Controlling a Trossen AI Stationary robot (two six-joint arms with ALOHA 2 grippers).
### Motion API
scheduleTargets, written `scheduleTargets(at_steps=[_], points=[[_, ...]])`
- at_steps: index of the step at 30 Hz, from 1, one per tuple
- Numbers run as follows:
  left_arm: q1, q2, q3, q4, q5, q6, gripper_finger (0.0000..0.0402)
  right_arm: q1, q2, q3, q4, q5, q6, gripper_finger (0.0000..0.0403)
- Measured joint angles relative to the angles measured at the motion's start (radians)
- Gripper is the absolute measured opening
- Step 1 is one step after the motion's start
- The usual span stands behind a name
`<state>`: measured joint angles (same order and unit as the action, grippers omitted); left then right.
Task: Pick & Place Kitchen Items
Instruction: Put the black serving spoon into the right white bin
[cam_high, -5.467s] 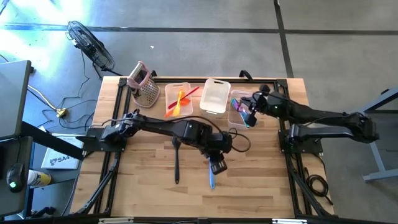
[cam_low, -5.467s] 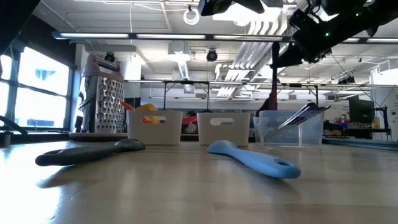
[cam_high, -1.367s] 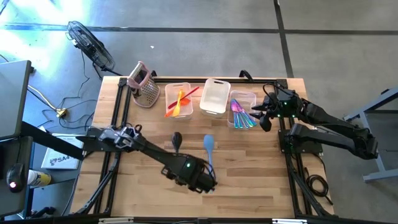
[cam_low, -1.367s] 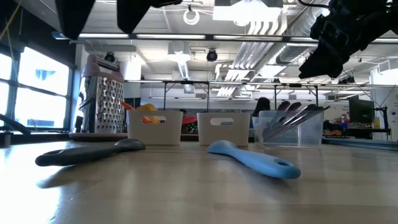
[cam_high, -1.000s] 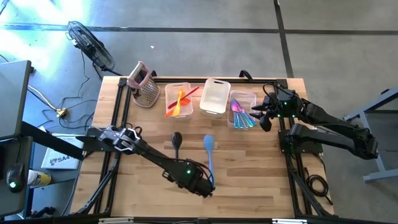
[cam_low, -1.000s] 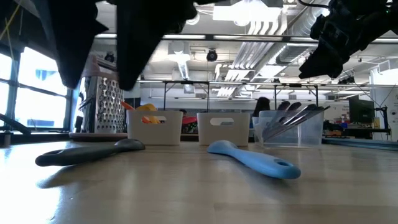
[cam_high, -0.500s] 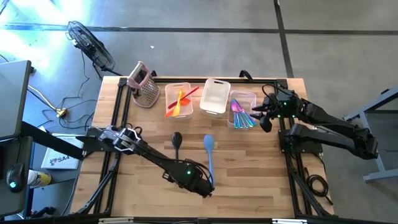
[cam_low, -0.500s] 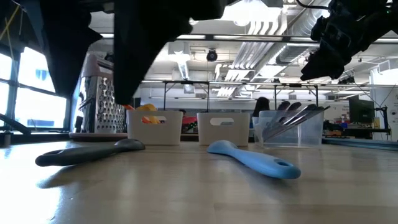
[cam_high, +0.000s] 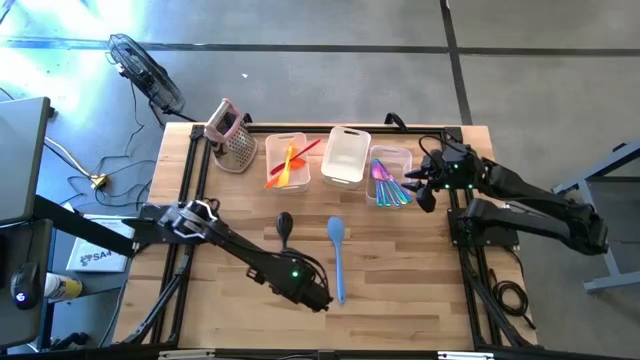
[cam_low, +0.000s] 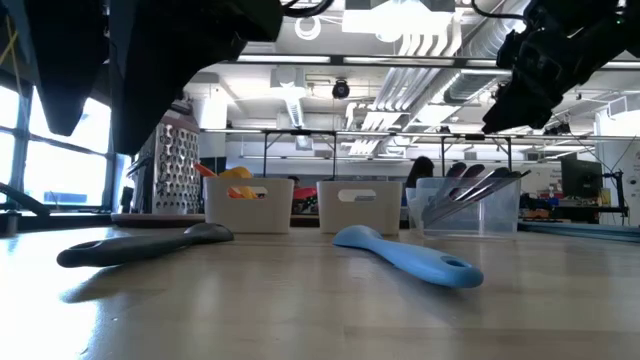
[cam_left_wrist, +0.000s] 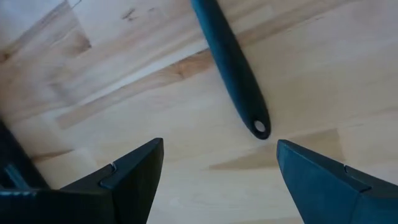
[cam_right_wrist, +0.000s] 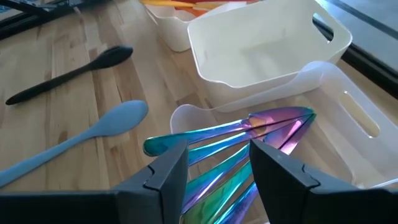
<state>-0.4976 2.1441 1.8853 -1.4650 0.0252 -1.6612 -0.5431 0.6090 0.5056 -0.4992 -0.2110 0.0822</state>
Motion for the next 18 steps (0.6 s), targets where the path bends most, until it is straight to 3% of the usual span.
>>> scheduleTargets(at_steps=[8, 18], points=[[0.000, -0.168, -0.298, 0.256, 0.017, -0.027, 0.0303, 0.000, 0.066, 0.000, 0.003, -0.001, 0.000, 0.0165], [0.037, -0.213, -0.411, 0.395, -0.009, -0.012, 0.0303, 0.000, 0.122, 0.000, 0.021, -0.031, 0.043, 0.0165]])
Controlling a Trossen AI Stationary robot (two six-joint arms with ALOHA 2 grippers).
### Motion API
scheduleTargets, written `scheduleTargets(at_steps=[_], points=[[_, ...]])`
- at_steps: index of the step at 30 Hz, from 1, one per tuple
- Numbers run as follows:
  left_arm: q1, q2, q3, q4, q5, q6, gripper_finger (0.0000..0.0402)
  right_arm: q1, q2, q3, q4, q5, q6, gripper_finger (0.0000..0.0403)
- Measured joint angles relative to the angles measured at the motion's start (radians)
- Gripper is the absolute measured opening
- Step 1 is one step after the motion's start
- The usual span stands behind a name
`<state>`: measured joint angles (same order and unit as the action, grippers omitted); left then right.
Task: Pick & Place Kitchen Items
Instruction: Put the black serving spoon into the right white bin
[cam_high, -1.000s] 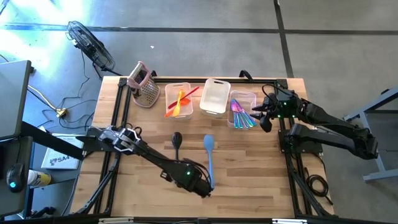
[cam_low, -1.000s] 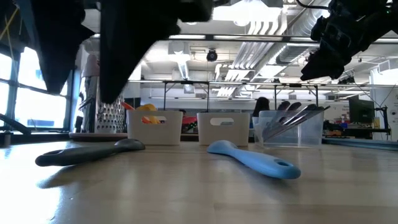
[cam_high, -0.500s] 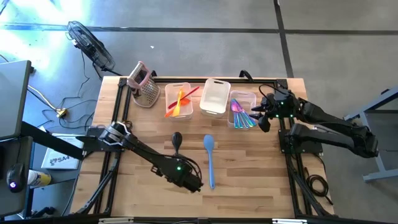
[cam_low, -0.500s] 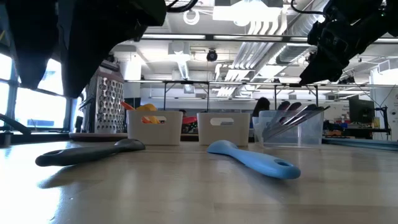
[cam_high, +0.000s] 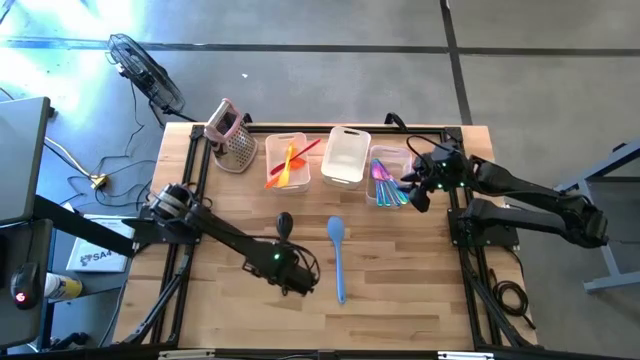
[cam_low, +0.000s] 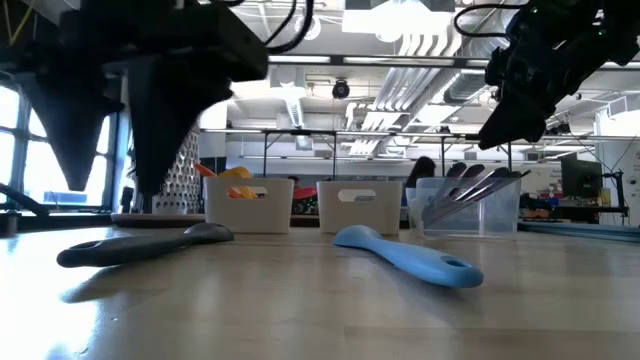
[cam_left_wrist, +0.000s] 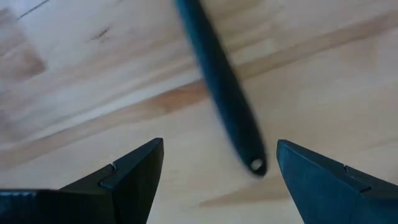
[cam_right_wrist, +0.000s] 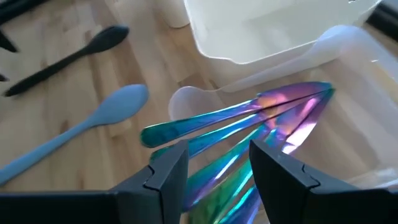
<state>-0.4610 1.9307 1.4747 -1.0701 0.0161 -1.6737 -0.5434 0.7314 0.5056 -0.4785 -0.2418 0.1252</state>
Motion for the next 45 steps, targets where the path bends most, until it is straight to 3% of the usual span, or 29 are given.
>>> scheduleTargets(at_steps=[10, 17, 25, 32, 38, 45], points=[[0.023, 0.000, -0.074, 0.186, 0.014, 0.016, 0.0303, 0.000, 0.000, 0.000, -0.004, -0.128, 0.029, 0.0165], [0.023, 0.000, -0.137, 0.312, 0.030, 0.015, 0.0303, 0.000, 0.000, 0.000, -0.005, -0.130, 0.028, 0.0165], [0.023, 0.002, -0.147, 0.349, 0.022, 0.018, 0.0303, 0.000, 0.000, 0.000, -0.008, -0.135, 0.025, 0.0165], [0.023, -0.004, -0.242, 0.505, 0.013, -0.027, 0.0303, 0.000, 0.000, 0.000, -0.014, -0.165, 0.028, 0.0165], [0.028, -0.002, -0.257, 0.498, -0.036, -0.062, 0.0303, 0.000, 0.000, 0.000, -0.013, -0.184, 0.032, 0.0165], [0.073, 0.075, -0.248, 0.401, 0.104, -0.188, 0.0302, 0.000, 0.000, 0.000, -0.013, -0.185, 0.035, 0.0165]])
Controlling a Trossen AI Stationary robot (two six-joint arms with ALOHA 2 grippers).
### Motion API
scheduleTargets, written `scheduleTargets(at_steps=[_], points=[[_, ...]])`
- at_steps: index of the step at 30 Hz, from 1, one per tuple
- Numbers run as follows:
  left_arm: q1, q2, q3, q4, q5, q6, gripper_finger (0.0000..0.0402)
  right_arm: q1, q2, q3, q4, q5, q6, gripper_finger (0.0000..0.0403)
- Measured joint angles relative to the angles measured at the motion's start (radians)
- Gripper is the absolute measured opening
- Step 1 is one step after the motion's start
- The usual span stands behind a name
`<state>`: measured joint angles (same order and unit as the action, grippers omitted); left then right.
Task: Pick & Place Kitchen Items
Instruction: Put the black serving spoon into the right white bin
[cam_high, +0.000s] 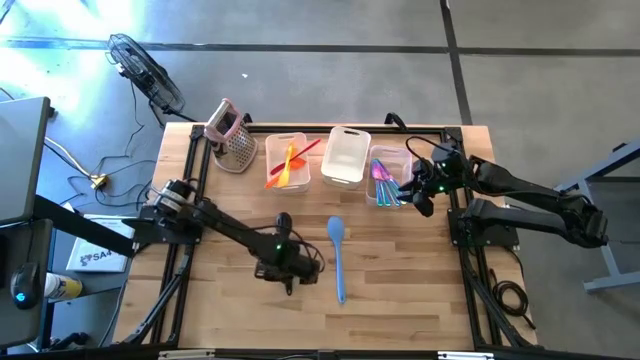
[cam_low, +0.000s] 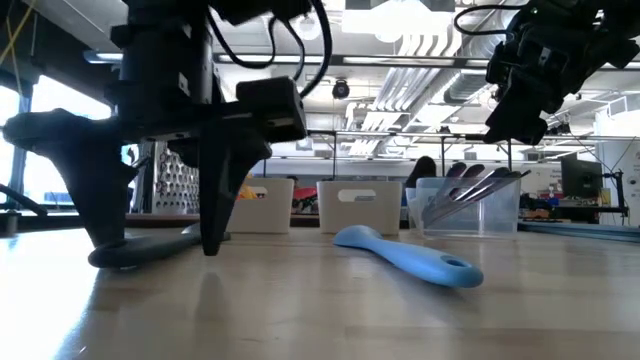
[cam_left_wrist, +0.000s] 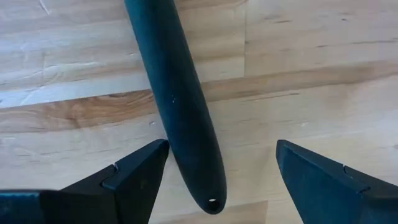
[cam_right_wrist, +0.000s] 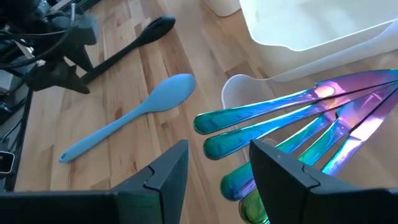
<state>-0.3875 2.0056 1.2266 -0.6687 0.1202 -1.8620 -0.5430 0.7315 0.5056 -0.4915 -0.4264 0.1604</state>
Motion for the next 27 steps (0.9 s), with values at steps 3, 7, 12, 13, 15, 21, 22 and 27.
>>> scheduleTargets(at_steps=[3, 7, 12, 13, 15, 21, 22, 27], points=[[0.010, 0.024, 0.000, 0.002, 0.017, 0.021, 0.0299, 0.000, 0.000, 0.000, 0.000, -0.002, 0.000, 0.0165], [0.022, 0.027, 0.001, -0.018, 0.022, 0.029, 0.0276, 0.000, 0.000, 0.000, 0.001, -0.015, 0.000, 0.0165], [0.028, 0.027, 0.002, -0.046, 0.015, 0.052, 0.0224, 0.000, 0.000, 0.000, 0.001, -0.033, -0.004, 0.0165], [0.028, 0.028, 0.002, -0.049, 0.015, 0.056, 0.0212, 0.000, 0.000, 0.000, 0.001, -0.038, -0.004, 0.0165], [0.027, 0.029, 0.002, -0.058, 0.016, 0.057, 0.0185, 0.000, 0.000, 0.000, 0.001, -0.049, -0.007, 0.0165], [0.027, 0.031, 0.002, -0.076, 0.029, 0.059, 0.0099, 0.000, 0.000, 0.000, 0.001, -0.056, -0.008, 0.0165], [0.027, 0.031, 0.002, -0.076, 0.031, 0.059, 0.0088, 0.000, 0.000, 0.000, 0.001, -0.062, -0.010, 0.0165], [0.027, 0.031, 0.002, -0.075, 0.034, 0.059, 0.0085, 0.009, 0.000, 0.000, 0.003, -0.077, -0.011, 0.0165]])
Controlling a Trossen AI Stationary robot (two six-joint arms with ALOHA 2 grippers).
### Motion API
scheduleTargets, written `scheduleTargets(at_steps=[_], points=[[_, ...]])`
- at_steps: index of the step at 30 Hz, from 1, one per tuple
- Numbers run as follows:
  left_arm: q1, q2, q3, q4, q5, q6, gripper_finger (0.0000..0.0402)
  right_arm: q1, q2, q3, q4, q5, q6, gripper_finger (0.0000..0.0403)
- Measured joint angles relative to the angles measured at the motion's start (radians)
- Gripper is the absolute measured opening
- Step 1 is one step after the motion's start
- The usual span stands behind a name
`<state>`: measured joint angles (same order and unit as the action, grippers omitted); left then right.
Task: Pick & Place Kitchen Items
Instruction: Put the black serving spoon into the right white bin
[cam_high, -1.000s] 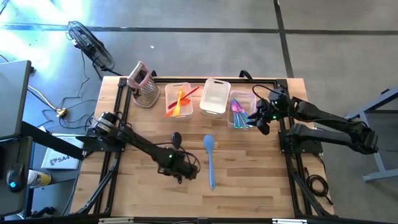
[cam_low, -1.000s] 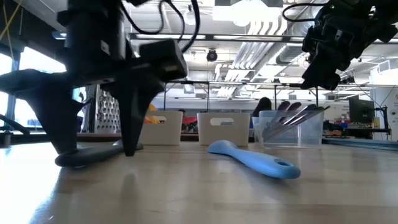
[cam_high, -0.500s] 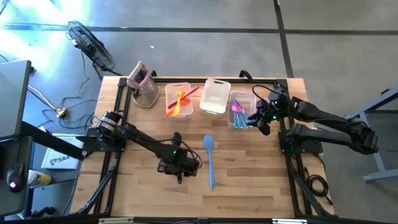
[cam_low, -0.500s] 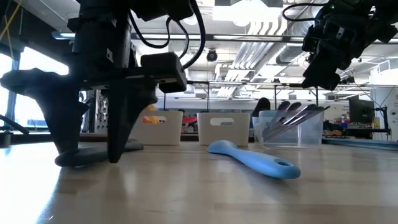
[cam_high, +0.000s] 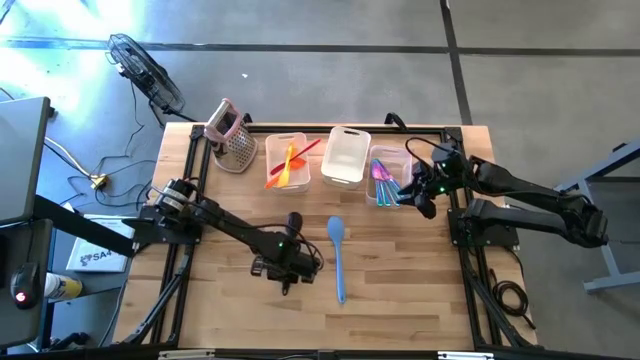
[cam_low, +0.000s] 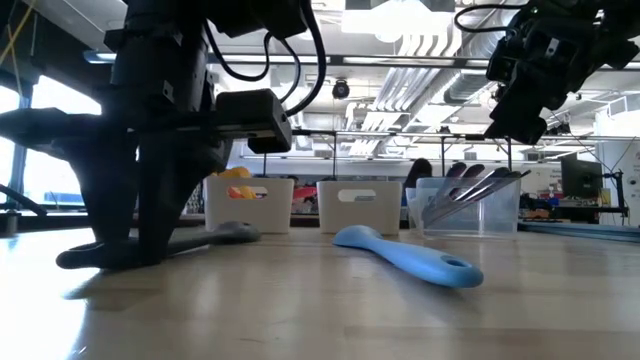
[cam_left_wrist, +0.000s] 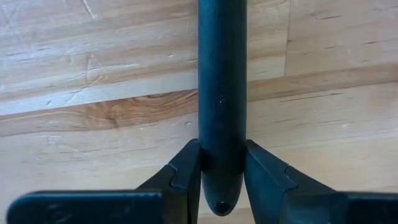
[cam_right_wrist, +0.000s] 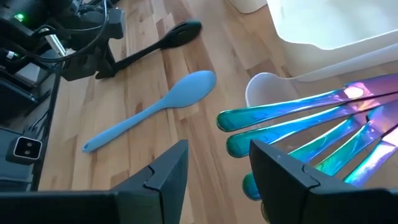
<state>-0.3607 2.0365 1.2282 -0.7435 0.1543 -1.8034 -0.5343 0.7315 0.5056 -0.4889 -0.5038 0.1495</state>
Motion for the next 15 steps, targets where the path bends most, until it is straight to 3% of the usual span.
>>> scheduleTargets(at_steps=[15], points=[[0.001, 0.007, 0.038, -0.023, 0.027, 0.027, 0.0085, 0.139, 0.000, 0.000, 0.000, 0.007, 0.004, 0.0165]])
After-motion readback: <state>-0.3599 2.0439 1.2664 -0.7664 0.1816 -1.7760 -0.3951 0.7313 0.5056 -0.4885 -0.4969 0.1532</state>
